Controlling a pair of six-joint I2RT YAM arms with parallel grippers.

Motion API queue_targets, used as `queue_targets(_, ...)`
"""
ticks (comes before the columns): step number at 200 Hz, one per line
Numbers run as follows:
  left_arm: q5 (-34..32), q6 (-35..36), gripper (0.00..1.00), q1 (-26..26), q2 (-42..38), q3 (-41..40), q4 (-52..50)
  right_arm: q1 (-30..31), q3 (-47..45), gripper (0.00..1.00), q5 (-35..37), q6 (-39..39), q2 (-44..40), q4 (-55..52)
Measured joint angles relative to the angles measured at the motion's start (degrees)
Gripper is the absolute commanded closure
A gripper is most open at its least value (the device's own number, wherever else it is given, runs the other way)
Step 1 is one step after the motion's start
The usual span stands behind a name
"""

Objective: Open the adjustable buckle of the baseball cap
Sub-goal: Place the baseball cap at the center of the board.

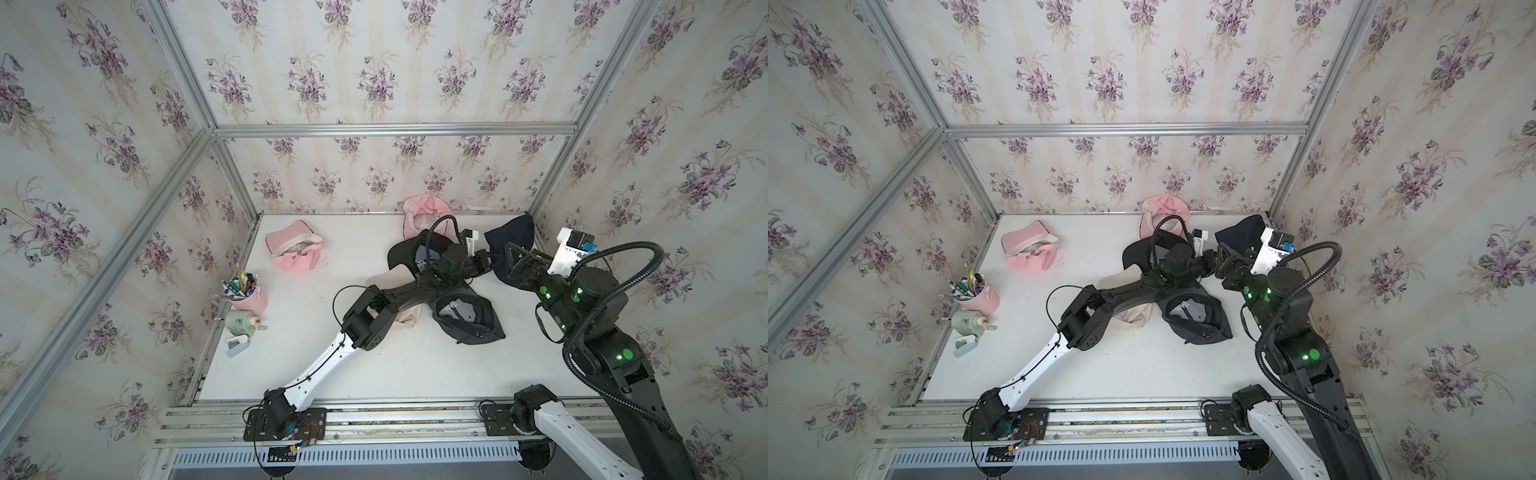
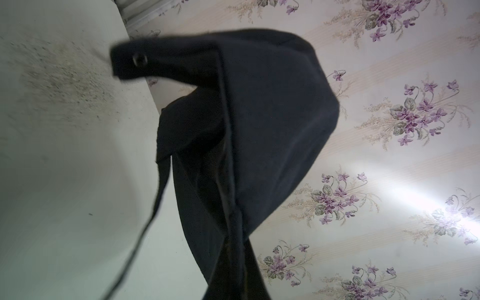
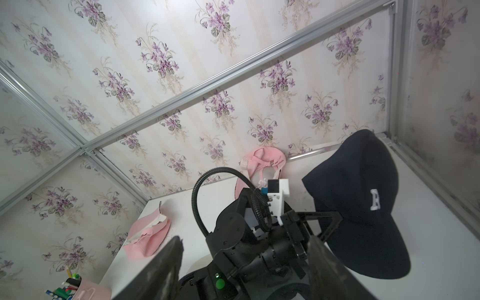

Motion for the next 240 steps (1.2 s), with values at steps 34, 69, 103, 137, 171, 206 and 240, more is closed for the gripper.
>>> queue_targets(34,-2.1,-3.8,1.0,-1.6,4.9,4.3,-1.2,0.0,-1.2,0.25,-1.5,-0.2,-0.7,-0.3)
queue_targets(69,-5.2,-7.3,1.0,-1.4,8.1,6.1,-7.0,0.0,-3.0,0.24,-2.2,-0.9,-1.1,-0.1)
queue_targets(103,-6.1,-7.9,0.74,-2.6,8.8,8.9,-11.1,0.0,-4.9,0.24,-2.4,-1.1,-2.0,0.0)
queue_targets(137,-6.3,-6.8,0.25,-2.6,7.9,9.2,-19.6,0.0,-7.0,0.24,-2.4,-1.1,-3.4,0.6)
queue_targets(171,-6.9,-1.5,0.0,-2.6,3.5,9.2,-29.7,0.0,-8.5,0.23,-2.4,-1.2,-4.0,1.2)
queue_targets(206,-6.9,4.5,0.0,-2.9,-1.2,8.6,-38.1,0.0,-8.5,0.22,-2.9,-2.3,-4.4,3.6)
queue_targets(240,-6.7,10.5,0.0,-3.3,-4.4,8.5,-44.7,0.0,-8.5,0.22,-3.7,-2.6,-3.7,4.4)
